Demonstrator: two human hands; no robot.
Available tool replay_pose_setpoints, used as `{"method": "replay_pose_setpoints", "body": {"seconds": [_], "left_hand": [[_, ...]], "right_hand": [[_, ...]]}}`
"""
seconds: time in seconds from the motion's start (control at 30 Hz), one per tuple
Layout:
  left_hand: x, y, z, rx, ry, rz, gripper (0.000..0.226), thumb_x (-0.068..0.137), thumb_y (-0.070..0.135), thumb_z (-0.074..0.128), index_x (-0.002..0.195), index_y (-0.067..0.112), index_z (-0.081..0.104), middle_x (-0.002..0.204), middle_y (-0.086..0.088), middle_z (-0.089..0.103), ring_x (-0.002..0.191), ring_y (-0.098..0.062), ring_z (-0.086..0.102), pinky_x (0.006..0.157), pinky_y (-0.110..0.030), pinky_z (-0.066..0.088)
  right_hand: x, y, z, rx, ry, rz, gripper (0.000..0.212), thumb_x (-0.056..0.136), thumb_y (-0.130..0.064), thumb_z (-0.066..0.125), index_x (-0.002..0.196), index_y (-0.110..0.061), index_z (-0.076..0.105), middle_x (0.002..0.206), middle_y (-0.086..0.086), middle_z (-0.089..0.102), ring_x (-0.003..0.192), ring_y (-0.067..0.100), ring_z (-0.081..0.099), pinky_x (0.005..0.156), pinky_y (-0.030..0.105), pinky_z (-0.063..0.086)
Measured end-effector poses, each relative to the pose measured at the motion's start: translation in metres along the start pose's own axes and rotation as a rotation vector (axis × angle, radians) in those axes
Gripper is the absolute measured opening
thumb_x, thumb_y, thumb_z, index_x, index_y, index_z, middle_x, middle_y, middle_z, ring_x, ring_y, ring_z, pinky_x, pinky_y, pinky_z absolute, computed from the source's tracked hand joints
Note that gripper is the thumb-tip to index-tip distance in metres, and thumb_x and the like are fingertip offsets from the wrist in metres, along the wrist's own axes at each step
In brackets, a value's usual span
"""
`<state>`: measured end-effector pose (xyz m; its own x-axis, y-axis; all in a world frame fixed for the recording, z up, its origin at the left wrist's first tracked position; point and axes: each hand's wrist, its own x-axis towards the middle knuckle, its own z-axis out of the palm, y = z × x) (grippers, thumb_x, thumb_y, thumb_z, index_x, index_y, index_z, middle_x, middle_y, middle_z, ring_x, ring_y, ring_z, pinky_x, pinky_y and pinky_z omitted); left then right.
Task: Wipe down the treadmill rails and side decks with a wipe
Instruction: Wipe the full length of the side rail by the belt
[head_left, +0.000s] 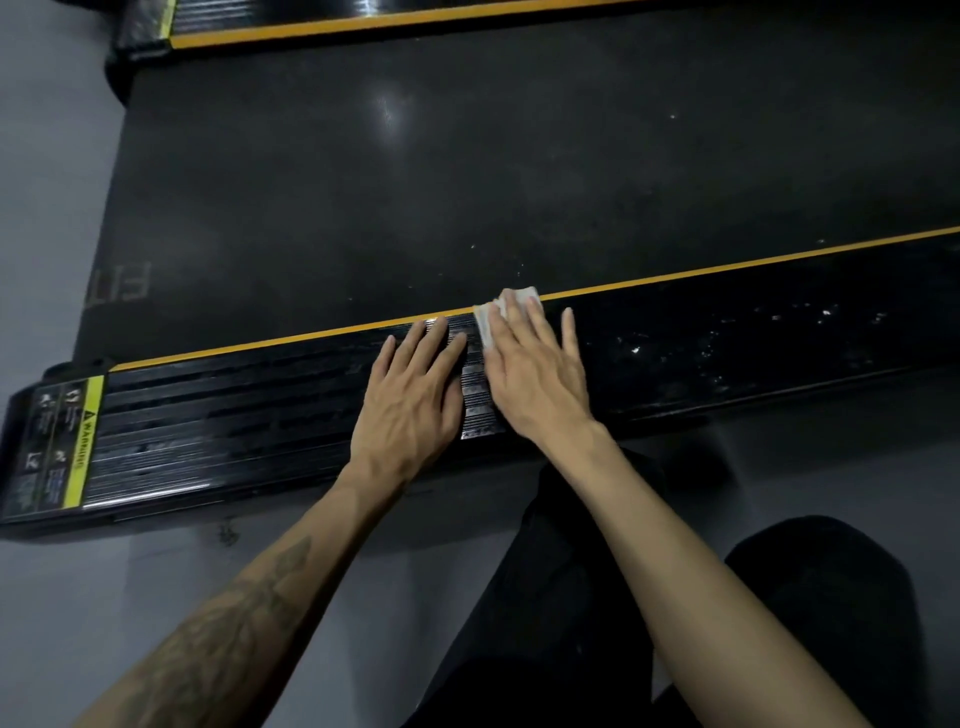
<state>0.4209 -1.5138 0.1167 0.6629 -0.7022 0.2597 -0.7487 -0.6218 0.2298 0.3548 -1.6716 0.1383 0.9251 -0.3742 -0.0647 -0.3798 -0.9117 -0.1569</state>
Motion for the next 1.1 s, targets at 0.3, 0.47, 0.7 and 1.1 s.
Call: {"method": "replay_pose_setpoints", "body": {"seconds": [0.3, 0.47, 0.7, 1.1], "left_hand": [[0.003, 0.006, 0.000, -0.009, -0.019, -0.031, 0.055, 0.097, 0.034, 0.037, 0.144, 0.014, 0.058, 0.157, -0.012, 0.048, 0.149, -0.029, 0.038, 0.123, -0.051, 0.028], [0.005, 0.009, 0.000, 0.010, -0.026, -0.046, 0.057, 0.094, 0.031, 0.034, 0.143, 0.012, 0.057, 0.155, -0.014, 0.048, 0.148, -0.032, 0.039, 0.122, -0.056, 0.029], [0.007, 0.024, 0.007, 0.011, -0.011, -0.134, 0.052, 0.094, 0.030, 0.036, 0.138, 0.011, 0.058, 0.154, -0.015, 0.049, 0.149, -0.034, 0.038, 0.122, -0.060, 0.026], [0.006, 0.022, 0.012, 0.008, -0.002, -0.077, 0.056, 0.101, 0.039, 0.034, 0.149, 0.016, 0.052, 0.162, -0.011, 0.040, 0.153, -0.030, 0.032, 0.122, -0.059, 0.026]], "right_hand": [[-0.011, -0.003, 0.004, 0.028, 0.014, -0.024, 0.073, 0.099, -0.043, 0.004, 0.163, -0.016, 0.026, 0.172, 0.004, 0.014, 0.159, 0.024, 0.011, 0.127, 0.053, 0.004], [-0.010, 0.012, 0.002, 0.016, 0.053, 0.074, 0.075, 0.098, -0.044, 0.001, 0.163, -0.015, 0.024, 0.172, 0.008, 0.015, 0.159, 0.024, 0.009, 0.127, 0.054, 0.004], [-0.025, 0.000, 0.010, 0.020, 0.023, -0.020, 0.069, 0.100, -0.042, 0.008, 0.163, -0.020, 0.025, 0.172, 0.004, 0.015, 0.159, 0.027, 0.011, 0.127, 0.056, 0.008], [-0.037, 0.006, 0.015, 0.019, 0.065, -0.006, 0.068, 0.101, -0.043, 0.013, 0.162, -0.018, 0.029, 0.171, 0.005, 0.018, 0.159, 0.026, 0.014, 0.127, 0.056, 0.009]]}}
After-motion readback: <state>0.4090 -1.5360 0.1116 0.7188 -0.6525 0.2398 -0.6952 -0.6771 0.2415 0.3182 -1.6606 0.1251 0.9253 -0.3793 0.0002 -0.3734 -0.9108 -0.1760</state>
